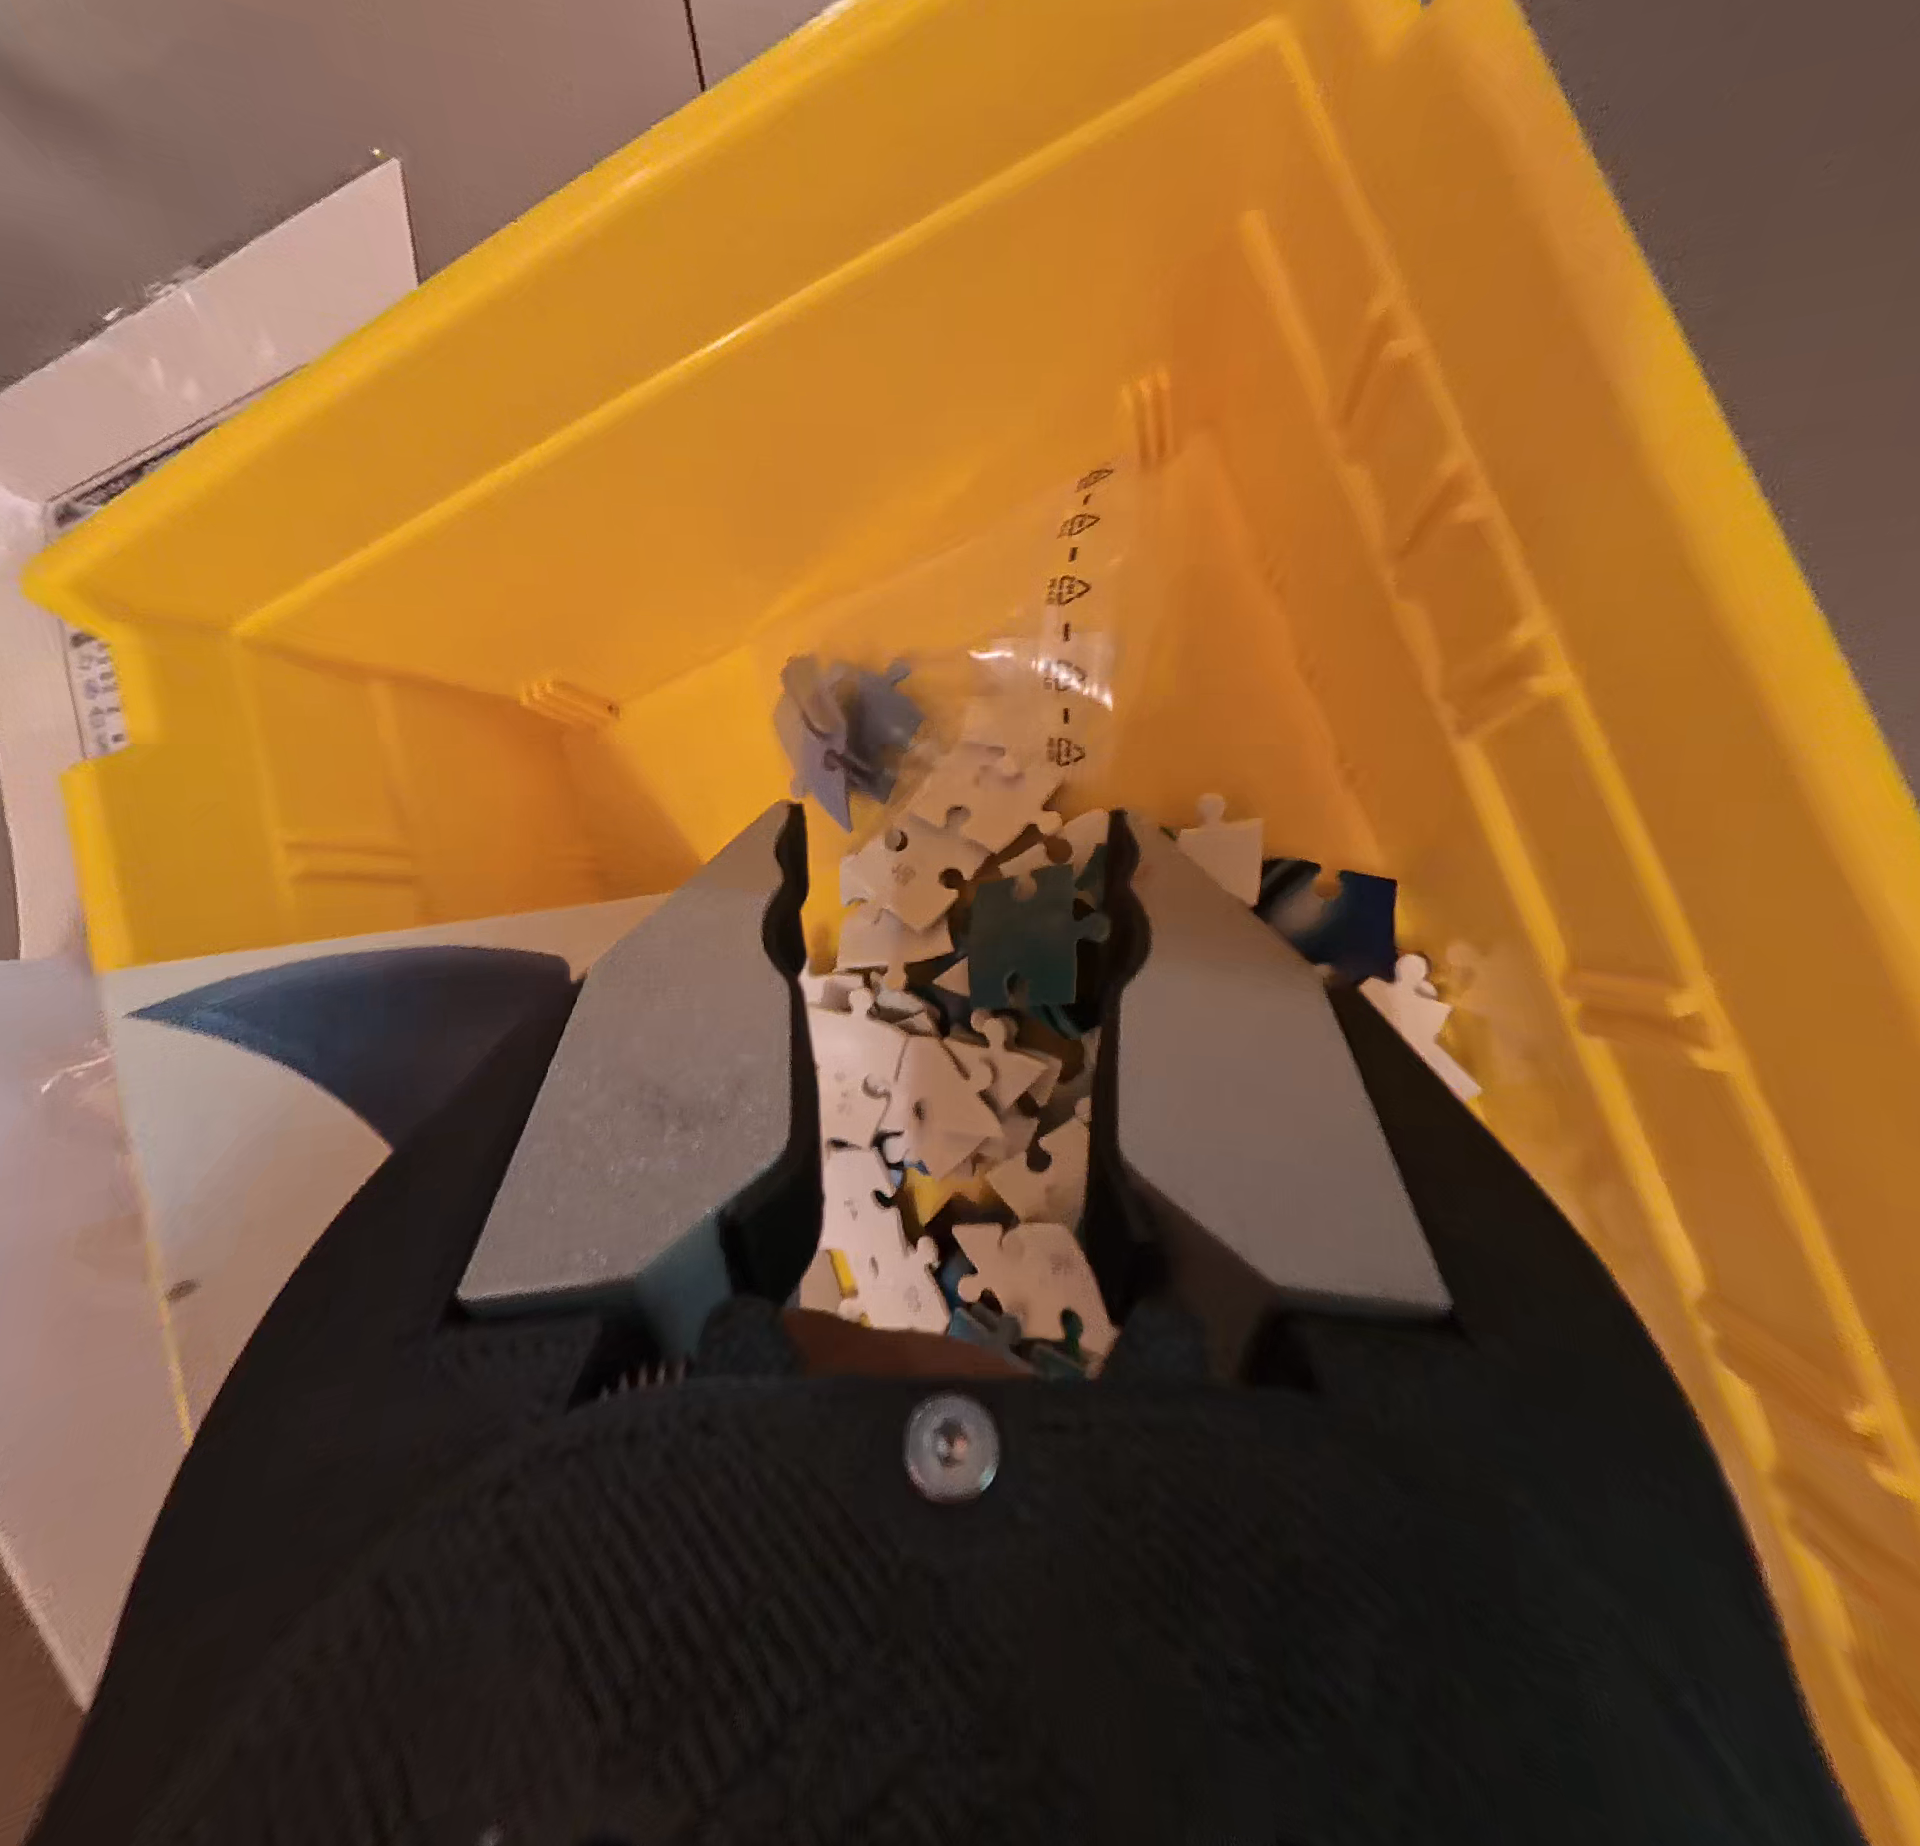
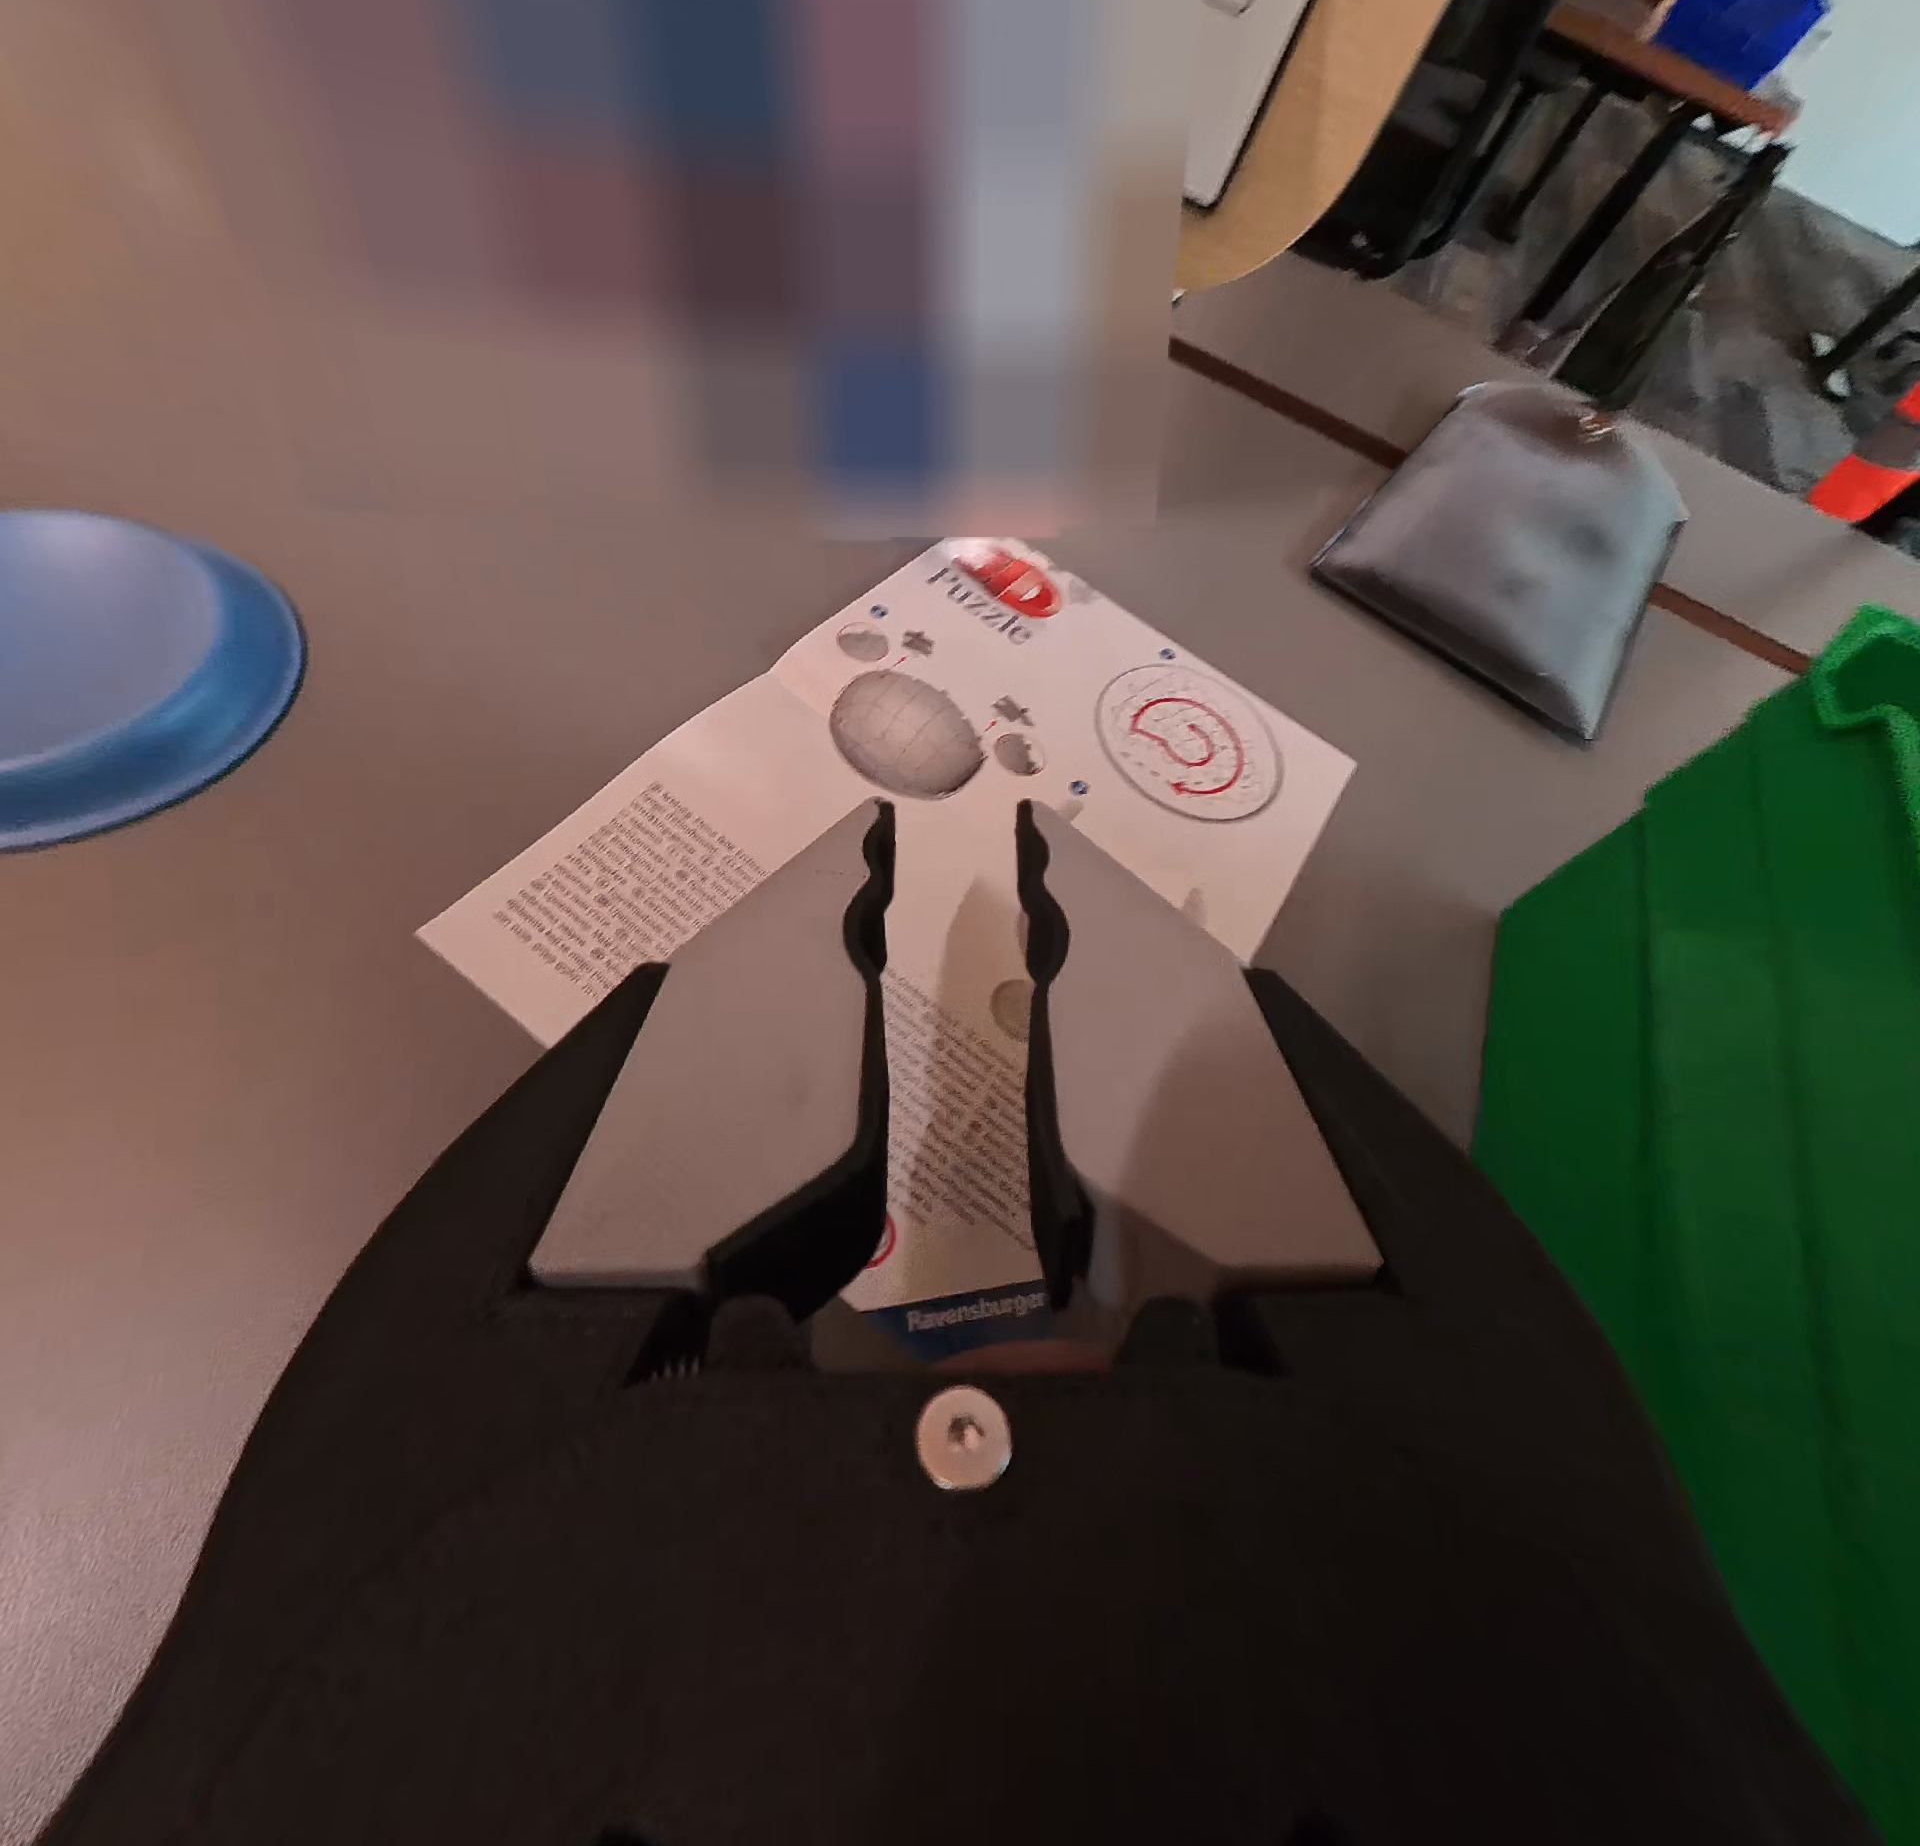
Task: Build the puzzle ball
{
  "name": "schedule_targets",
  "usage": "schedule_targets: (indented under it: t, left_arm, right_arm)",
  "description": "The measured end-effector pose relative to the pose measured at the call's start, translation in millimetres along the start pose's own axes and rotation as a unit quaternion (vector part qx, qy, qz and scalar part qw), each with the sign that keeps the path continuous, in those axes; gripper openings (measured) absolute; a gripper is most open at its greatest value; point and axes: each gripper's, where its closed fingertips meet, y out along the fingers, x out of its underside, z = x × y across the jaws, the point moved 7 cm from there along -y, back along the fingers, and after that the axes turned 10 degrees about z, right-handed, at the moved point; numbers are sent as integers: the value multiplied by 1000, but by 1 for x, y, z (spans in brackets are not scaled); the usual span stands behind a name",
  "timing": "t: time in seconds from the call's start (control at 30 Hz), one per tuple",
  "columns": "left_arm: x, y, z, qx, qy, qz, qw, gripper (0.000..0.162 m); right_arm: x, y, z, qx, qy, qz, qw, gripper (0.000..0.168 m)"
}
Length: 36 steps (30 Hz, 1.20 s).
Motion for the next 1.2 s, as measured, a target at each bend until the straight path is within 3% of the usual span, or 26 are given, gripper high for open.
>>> schedule_targets:
  t: [0.1, 0.17, 0.23, 0.37, 0.43, 0.5, 0.53, 0.7, 0.8, 0.93, 1.1, 1.2]
  left_arm:
    - [1, 10, 3, -5, 7, -5, 1000, 55]
    - [1, 14, 3, -12, 12, -1, 1000, 42]
    - [-1, 15, 2, -21, 7, 12, 1000, 18]
    - [-6, 12, -5, -32, -18, 38, 999, 0]
    - [-7, 8, -8, -29, -37, 45, 998, 4]
    - [-8, 1, -9, -23, -61, 52, 997, 29]
    - [-10, -6, -8, -21, -72, 64, 995, 33]
    - [-38, -70, 16, -9, -87, 190, 978, 40]
    - [-55, -120, 55, 36, -69, 271, 960, 42]
    - [-62, -166, 148, 234, -40, 307, 922, 48]
    - [-41, -151, 265, 397, 27, 242, 885, 56]
    - [-35, -122, 301, 404, 53, 216, 887, 56]
  right_arm:
    - [-9, -9, 11, 29, 25, 40, 998, 22]
    - [-16, -16, 19, 51, 40, 68, 996, 20]
    - [-21, -23, 26, 77, 47, 93, 992, 19]
    - [-31, -34, 30, 94, 59, 137, 984, 11]
    - [-33, -37, 30, 95, 62, 145, 983, 10]
    - [-34, -37, 29, 89, 68, 147, 983, 12]
    - [-34, -37, 28, 83, 72, 147, 983, 15]
    - [-29, -31, 21, 46, 81, 117, 989, 20]
    - [-26, -26, 14, 23, 79, 98, 992, 20]
    - [-24, -22, 3, -14, 79, 80, 994, 21]
    - [-23, -20, -6, -41, 76, 71, 994, 21]
    - [-21, -18, -11, -55, 76, 64, 994, 21]
